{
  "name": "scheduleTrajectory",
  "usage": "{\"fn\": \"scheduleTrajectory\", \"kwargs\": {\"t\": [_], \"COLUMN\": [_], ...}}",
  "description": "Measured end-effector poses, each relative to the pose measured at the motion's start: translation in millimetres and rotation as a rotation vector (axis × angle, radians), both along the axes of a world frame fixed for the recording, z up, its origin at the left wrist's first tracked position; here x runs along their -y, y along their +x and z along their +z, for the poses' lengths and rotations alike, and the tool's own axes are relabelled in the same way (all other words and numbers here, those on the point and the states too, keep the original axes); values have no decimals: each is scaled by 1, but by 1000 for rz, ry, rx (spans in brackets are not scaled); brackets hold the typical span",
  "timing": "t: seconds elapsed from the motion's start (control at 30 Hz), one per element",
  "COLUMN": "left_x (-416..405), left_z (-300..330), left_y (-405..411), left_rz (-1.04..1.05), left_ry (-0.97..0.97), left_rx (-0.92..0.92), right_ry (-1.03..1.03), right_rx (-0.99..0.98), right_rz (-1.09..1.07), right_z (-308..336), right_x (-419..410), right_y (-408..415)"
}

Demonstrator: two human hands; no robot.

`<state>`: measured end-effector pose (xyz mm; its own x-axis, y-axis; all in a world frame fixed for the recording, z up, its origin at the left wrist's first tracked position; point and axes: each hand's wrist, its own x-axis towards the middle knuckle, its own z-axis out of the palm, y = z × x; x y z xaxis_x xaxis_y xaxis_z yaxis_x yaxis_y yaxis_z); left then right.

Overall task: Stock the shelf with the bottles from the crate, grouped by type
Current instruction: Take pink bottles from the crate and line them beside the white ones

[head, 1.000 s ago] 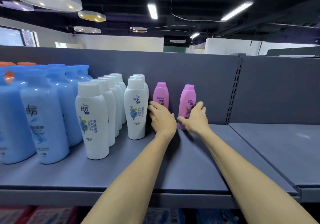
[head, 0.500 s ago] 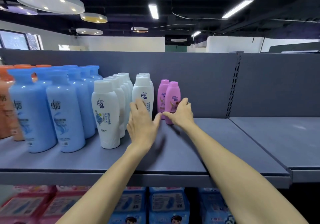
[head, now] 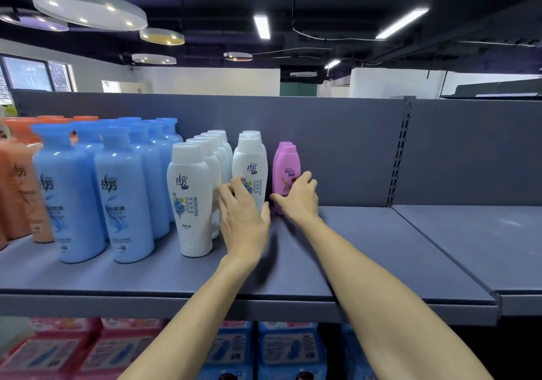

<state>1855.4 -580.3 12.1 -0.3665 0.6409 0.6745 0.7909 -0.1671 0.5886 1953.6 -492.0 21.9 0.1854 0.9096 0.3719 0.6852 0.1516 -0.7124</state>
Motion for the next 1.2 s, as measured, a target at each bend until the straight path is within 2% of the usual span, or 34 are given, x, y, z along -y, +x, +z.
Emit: {"fn": "scheduleTrajectory", "kwargs": {"t": [0.43,0.63,0.7,0.77,0.8,0.87,0.93,1.0,1.2], "left_x": [4,3,2,0,-2,-4,-7,-10,-13], "left_z": [-1,-5,-5,-2,0,2,2,2,2], "left_y": [2,4,4,4,3,2,2,3,3], "left_rz": [0,-10,-1,27,38,42,36,32,15], "left_ry": [-50,-75,-88,-119,-136,-157,-165,-181,-215], "left_rx": [5,11,5,3,6,19,28,24,30], "right_ry": [15,-24,91,331,432,491,418,316,169], "right_rx": [28,42,73,104,92,61,99,137,57], "right_rz": [-69,-35,-68,-79,-31,153,314,388,392], "right_z": [0,0,8,24,35,56,69,72,74], "right_x": [3,7,12,19,23,30,34,36,32], "right_y": [-7,-2,0,0,-1,-7,-13,-18,-19]}}
